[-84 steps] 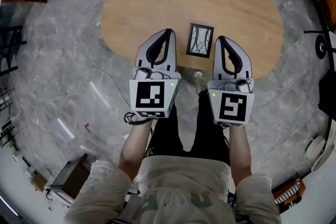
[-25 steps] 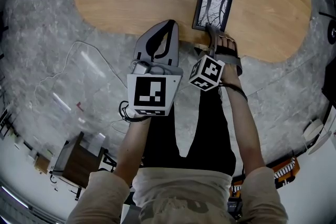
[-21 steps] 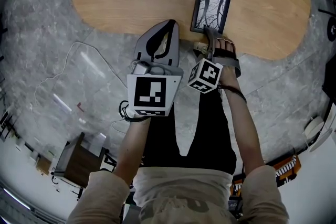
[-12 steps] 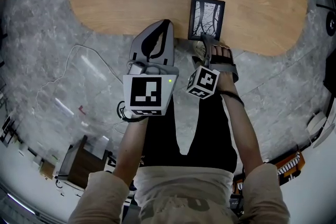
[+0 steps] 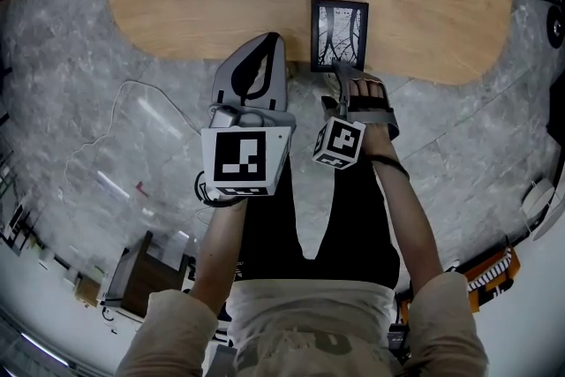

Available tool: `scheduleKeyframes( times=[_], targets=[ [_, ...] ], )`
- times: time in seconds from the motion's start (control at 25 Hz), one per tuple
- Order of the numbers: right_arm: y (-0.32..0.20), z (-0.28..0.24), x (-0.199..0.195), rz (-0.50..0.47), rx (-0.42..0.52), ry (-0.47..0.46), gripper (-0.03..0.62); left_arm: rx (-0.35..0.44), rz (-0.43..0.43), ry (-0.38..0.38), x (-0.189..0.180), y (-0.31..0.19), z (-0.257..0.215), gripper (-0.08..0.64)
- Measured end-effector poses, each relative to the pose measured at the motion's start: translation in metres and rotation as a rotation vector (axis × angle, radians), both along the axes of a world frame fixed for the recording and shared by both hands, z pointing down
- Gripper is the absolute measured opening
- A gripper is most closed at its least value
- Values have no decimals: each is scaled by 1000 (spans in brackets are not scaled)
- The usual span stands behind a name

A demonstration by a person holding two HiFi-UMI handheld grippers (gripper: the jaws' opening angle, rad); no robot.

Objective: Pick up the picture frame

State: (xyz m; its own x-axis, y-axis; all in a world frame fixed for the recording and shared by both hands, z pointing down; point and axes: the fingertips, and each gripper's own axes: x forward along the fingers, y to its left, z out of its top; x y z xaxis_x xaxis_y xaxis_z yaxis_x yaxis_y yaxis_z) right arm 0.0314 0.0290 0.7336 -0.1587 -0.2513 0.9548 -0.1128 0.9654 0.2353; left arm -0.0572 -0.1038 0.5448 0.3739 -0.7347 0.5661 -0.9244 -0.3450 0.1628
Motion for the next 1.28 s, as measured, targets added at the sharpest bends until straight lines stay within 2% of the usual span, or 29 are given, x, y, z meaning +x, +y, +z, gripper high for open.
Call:
scheduleKeyframes(
  times=[0.16,0.24,0.28,0.36,0.44,0.76,1.28],
  targets=[
    [-3,1,0,16,37,2,419,-7,11,0,4,3,1,9],
    [-7,0,-1,31,91,-1,406,-9,11,-3,4,2,2,9],
    [-13,-2,0,45,136,-5,362,-9,11,-5,3,2,2,9],
    [-28,-8,3,76,237,-10,167,-8,11,-8,3,0,3,9],
    [-36,-10,5,78,302,-4,114,-7,8,-8,2,-1,3,9],
    [-36,-10,3,33,383,5,95,-11,4,-2,1,2,5,9],
    [-46,-21,9,33,377,-13,86,-8,5,-6,3,-11,-5,9]
  ],
)
